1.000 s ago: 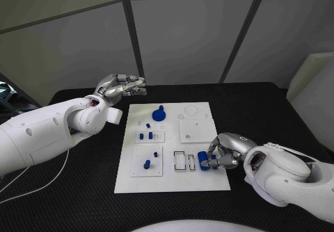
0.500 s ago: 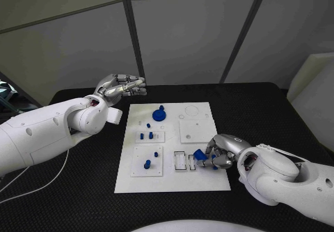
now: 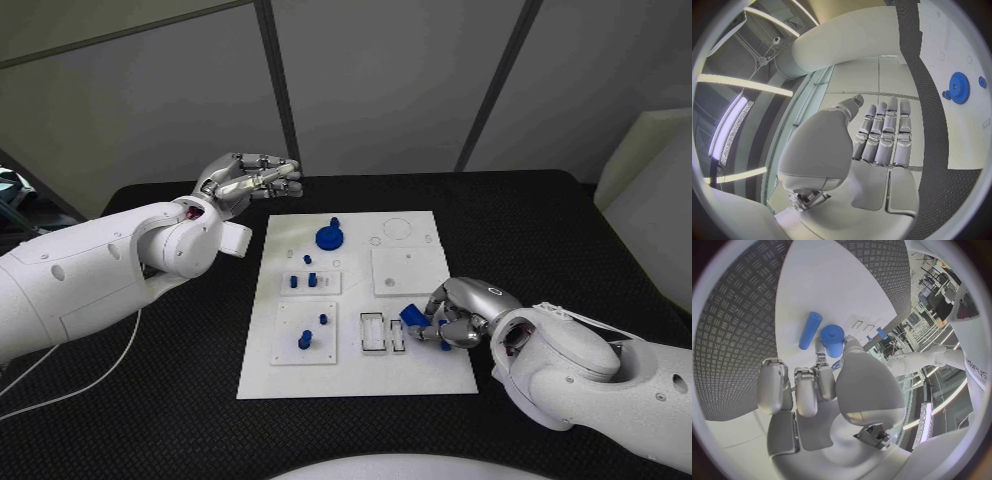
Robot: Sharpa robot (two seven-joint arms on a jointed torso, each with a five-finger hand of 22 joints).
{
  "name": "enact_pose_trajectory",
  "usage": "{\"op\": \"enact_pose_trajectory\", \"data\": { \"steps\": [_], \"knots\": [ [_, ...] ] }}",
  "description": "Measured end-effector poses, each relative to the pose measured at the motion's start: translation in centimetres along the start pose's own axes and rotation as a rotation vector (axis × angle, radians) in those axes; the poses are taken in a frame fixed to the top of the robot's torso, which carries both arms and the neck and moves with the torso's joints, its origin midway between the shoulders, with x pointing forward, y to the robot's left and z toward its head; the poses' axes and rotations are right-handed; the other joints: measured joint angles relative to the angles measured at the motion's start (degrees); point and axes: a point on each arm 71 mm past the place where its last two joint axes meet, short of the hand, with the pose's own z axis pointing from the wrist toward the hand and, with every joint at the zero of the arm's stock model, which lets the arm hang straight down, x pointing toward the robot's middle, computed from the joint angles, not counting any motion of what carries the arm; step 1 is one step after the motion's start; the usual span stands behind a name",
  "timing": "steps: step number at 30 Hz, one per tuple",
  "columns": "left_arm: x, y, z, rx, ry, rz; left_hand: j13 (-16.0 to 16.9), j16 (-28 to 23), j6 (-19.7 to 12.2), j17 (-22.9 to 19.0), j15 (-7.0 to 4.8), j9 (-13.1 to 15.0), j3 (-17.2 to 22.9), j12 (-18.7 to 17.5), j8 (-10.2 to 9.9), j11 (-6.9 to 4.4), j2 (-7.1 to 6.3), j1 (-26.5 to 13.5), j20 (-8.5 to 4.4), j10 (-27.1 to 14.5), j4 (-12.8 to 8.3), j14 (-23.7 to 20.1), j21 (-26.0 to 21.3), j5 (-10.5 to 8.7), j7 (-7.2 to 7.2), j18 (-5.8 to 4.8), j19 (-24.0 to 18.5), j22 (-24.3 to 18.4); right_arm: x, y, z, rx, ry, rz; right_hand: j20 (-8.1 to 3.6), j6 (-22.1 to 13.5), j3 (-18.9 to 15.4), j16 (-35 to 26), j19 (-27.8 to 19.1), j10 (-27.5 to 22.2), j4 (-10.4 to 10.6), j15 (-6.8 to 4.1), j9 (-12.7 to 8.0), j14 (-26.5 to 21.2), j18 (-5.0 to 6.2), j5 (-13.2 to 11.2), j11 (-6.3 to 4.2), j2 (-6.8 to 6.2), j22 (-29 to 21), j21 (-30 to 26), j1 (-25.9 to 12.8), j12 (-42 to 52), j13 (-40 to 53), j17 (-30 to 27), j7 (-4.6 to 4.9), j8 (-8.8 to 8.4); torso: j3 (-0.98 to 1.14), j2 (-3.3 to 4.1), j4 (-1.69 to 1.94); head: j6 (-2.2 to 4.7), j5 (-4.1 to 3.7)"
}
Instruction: Assemble the parts on the task board
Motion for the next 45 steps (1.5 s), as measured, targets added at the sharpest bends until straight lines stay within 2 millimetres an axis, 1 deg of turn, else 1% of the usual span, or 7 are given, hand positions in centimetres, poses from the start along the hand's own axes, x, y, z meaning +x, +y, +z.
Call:
{"op": "enact_pose_trajectory", "data": {
  "steps": [9, 18, 22, 26, 33, 44, 45],
  "knots": [
    [0.0, 0.0, 0.0, 0.0, 0.001, 0.0, 0.0, 0.0, -0.21, 0.0, 0.0, 0.0, 0.0, 0.0, 0.0, 0.0, 0.0, 0.0, 0.0, 0.0, 0.0, 0.0, 0.0, 0.0, -0.21, 0.0, 0.0, -0.08, -0.5, 0.8, -0.9, -0.02, -0.069, 0.104, -0.21, 0.25, -0.3, 0.24, 0.21, 0.0, -0.01, -0.32, 1.08, -0.08, 0.0, 1.8, 0.01, 0.37, 0.0, 0.49, 0.4, 1.23, -0.01, 0.0, -0.25, 0.37, -0.01, -0.02, -0.04, 0.1, -0.09],
    [0.1, 0.0, 0.0, -0.001, 0.004, -0.002, 0.0, 0.0, -0.21, 0.0, 0.01, 0.0, 0.0, 0.0, -0.01, 0.0, 0.0, 0.0, 0.0, 0.0, 0.0, -0.01, 0.0, 0.0, -0.21, 0.0, 0.0, -0.08, -0.3, 2.1, -0.9, -0.047, -0.07, 0.164, -0.33, 0.42, -0.45, 0.24, 0.33, -0.01, -0.05, -0.41, 1.17, 0.0, 0.0, 1.8, 0.01, 0.47, -0.01, 0.49, 0.44, 1.46, -0.01, 0.0, -0.12, 0.35, -0.04, -0.02, -0.03, 0.3, 0.18],
    [0.1, 0.0, 0.1, -0.001, 0.006, -0.003, 0.0, 0.0, -0.21, 0.0, 0.01, 0.0, 0.0, 0.0, -0.01, 0.0, 0.0, 0.0, 0.0, 0.0, 0.0, -0.01, 0.0, 0.0, -0.21, 0.0, 0.0, -0.08, 0.1, 2.9, -0.5, -0.057, -0.044, 0.178, -0.43, 0.69, -1.34, 0.23, 0.84, 0.23, -0.09, -0.4, 1.76, 0.0, 0.0, 1.78, -0.23, 1.72, -0.01, 0.88, -0.81, 2.19, -0.01, -0.01, 0.11, 0.37, -0.06, -0.02, 0.03, 0.32, 0.23],
    [0.2, 0.0, 0.1, -0.001, 0.008, -0.003, 0.0, 0.0, -0.21, 0.0, 0.03, 0.0, 0.0, 0.0, -0.01, 0.0, 0.0, 0.0, 0.0, 0.0, 0.0, -0.03, 0.0, 0.0, -0.21, 0.0, 0.0, -0.08, 0.6, 3.4, -0.2, -0.061, -0.007, 0.181, -0.52, 1.06, -2.05, 0.23, 0.93, 0.31, -0.04, -0.81, 2.69, 0.0, 0.0, 0.97, -0.31, 2.88, -0.01, 1.12, -2.07, 2.2, -0.01, -0.01, 0.45, 1.03, -0.07, -0.02, 0.03, 0.32, 0.32],
    [0.3, 0.0, 0.1, -0.001, 0.011, -0.004, 0.0, 0.0, -0.2, 0.0, 0.03, 0.0, 0.0, 0.0, -0.01, 0.0, 0.0, 0.0, 0.0, 0.0, 0.0, -0.03, 0.0, 0.0, -0.21, 0.0, 0.0, -0.26, 1.2, 4.1, 0.1, -0.067, 0.042, 0.182, -0.72, 2.05, -2.83, 0.23, 1.13, 0.3, -0.02, -1.15, 3.61, -0.07, 0.0, 0.41, -0.76, 2.75, -0.01, 1.13, -3.71, 2.19, -0.01, -0.01, -0.44, 1.25, -0.05, 0.02, 0.03, 0.42, 0.51],
    [0.2, 0.0, 0.1, -0.001, 0.012, -0.004, 0.0, 0.0, -0.2, 0.0, 0.03, 0.0, 0.0, 0.0, -0.01, 0.0, 0.0, 0.0, 0.0, 0.0, 0.0, -0.03, 0.0, 0.0, -0.21, 0.0, 0.0, -0.26, 1.6, 4.5, 0.5, -0.067, 0.067, 0.183, -0.72, 2.42, -3.31, 0.23, 1.12, 0.39, 0.0, -1.22, 4.41, -0.01, 0.0, -0.14, -0.84, 2.93, -0.01, 1.13, -4.22, 2.18, -0.02, -0.01, -0.5, 1.25, -0.05, 0.05, 0.01, 0.29, 0.86],
    [0.2, 0.0, 0.1, -0.001, 0.012, -0.005, 0.0, 0.0, -0.2, 0.0, 0.03, 0.0, 0.0, 0.0, -0.01, 0.0, 0.0, 0.0, 0.0, 0.0, 0.0, -0.03, 0.0, 0.0, -0.21, 0.0, 0.0, -0.26, 1.6, 4.6, 0.5, -0.068, 0.069, 0.183, -0.71, 2.94, -3.46, 0.23, 1.12, 0.39, -0.02, -1.22, 4.44, -0.01, 0.0, -0.17, -0.84, 2.96, -0.01, 1.13, -4.39, 2.18, -0.02, -0.01, -1.02, 1.25, -0.04, 0.05, 0.0, 0.27, 0.88]
  ]
}}
